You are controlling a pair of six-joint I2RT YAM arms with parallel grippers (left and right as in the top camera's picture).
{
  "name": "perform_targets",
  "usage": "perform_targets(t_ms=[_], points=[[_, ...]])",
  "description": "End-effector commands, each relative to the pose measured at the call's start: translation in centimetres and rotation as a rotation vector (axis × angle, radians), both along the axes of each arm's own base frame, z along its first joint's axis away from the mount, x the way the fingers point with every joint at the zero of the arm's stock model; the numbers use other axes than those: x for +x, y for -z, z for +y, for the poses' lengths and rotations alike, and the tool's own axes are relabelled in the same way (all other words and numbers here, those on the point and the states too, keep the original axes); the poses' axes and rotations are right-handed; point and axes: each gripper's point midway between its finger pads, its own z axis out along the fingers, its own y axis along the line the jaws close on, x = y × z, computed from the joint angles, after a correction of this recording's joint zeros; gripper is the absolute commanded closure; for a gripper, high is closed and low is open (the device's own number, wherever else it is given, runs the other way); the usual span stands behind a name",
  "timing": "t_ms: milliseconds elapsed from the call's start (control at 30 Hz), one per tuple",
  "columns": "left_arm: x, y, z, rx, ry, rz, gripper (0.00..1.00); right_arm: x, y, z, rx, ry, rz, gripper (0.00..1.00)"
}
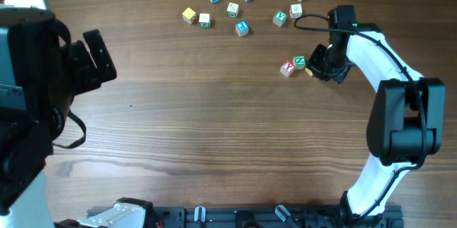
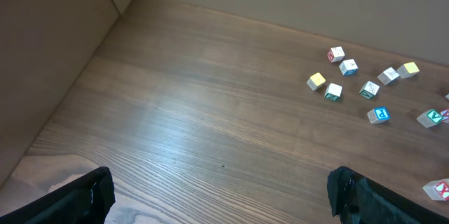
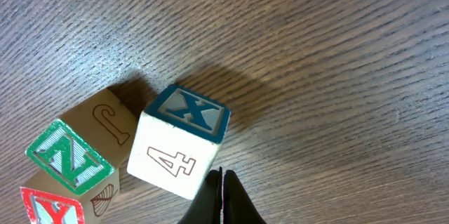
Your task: Form a circle
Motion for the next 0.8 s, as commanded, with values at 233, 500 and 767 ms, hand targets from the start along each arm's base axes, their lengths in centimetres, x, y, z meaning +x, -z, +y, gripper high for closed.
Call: perform_targets(t_ms=[233, 500, 767], points=[[-0.03, -0.06, 0.37, 0.012, -0.015, -0.001, 0.0, -0.67, 0.15, -0.47, -0.014, 0.005, 0.023, 0.96], [-0.03, -0.06, 0.37, 0.012, -0.015, -0.001, 0.0, -0.4, 0.08, 0.06, 0.017, 0.003, 0.012, 0.96], [-0.03, -0.06, 0.37, 0.012, -0.015, -0.001, 0.0, -0.45, 0.08, 0.04, 0.015, 0.001, 0.014, 0.96]])
